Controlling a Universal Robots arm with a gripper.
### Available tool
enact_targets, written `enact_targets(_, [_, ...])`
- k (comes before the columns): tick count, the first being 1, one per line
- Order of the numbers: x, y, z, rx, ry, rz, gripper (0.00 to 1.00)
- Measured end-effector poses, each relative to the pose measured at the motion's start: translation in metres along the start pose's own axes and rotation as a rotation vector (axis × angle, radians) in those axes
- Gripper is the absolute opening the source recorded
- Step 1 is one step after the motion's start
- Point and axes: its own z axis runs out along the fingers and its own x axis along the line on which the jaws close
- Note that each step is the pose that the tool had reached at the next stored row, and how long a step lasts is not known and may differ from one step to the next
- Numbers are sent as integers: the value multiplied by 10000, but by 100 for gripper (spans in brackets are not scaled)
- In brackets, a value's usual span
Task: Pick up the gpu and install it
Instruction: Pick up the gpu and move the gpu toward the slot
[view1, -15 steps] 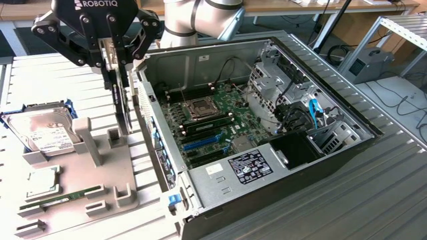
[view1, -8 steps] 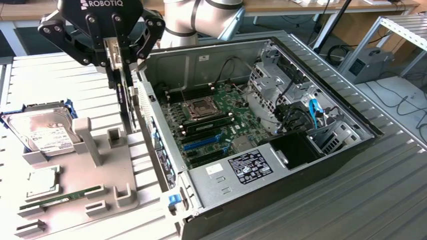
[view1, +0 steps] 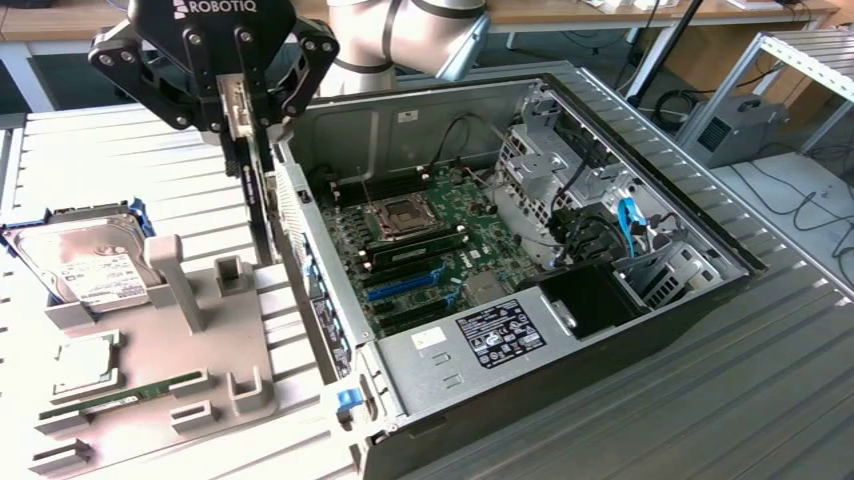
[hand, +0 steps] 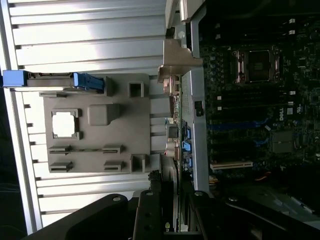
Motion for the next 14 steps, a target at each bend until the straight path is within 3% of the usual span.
enact_targets(14, [-102,8,3,-1,0,0,26])
